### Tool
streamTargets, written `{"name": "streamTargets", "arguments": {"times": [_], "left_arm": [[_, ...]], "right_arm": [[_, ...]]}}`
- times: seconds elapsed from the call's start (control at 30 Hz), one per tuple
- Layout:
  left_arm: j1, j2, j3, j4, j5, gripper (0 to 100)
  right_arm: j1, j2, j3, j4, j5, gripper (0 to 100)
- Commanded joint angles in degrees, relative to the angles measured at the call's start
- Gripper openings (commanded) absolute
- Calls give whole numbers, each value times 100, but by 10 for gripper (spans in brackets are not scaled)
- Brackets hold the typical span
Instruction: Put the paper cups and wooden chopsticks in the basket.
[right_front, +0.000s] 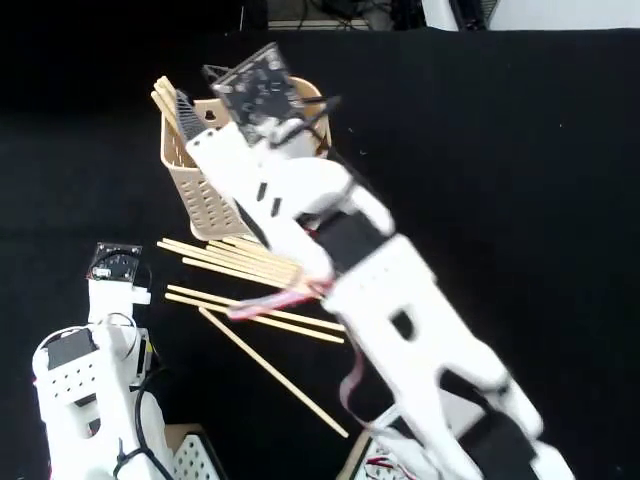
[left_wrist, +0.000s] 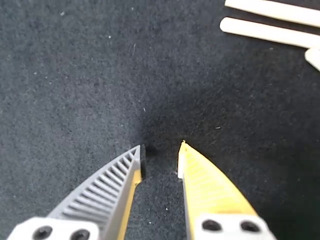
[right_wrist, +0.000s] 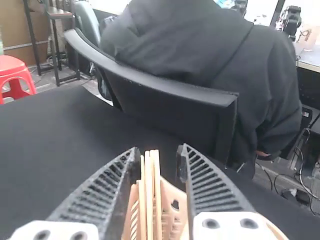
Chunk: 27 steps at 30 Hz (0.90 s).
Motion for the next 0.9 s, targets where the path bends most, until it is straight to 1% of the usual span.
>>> {"name": "streamTargets", "arguments": {"times": [0.0,0.13,0.2,0.3,0.37,0.4,0.47,0.6,0.67,0.8,0.87], "left_arm": [[101,-44,4,-79,-9,145],[101,-44,4,-79,-9,145],[101,-44,4,-79,-9,145],[101,-44,4,-79,-9,145],[101,-44,4,-79,-9,145],[101,-44,4,-79,-9,145],[101,-44,4,-79,-9,145],[101,-44,4,-79,-9,145],[101,-44,4,-79,-9,145],[101,-44,4,-79,-9,145],[101,-44,4,-79,-9,145]], "right_arm": [[35,-673,-505,1969,0,134],[35,-673,-479,3719,0,135],[26,-585,-374,4404,0,145],[-246,-549,57,5134,9,204],[-475,-514,576,5319,9,230],[-615,-505,927,5284,35,231],[-835,-444,1727,4853,246,230],[-923,-224,3292,3182,352,233],[-932,4,3635,2637,352,234],[-958,637,3512,2532,352,234],[-1116,998,3415,2532,352,234]]}}
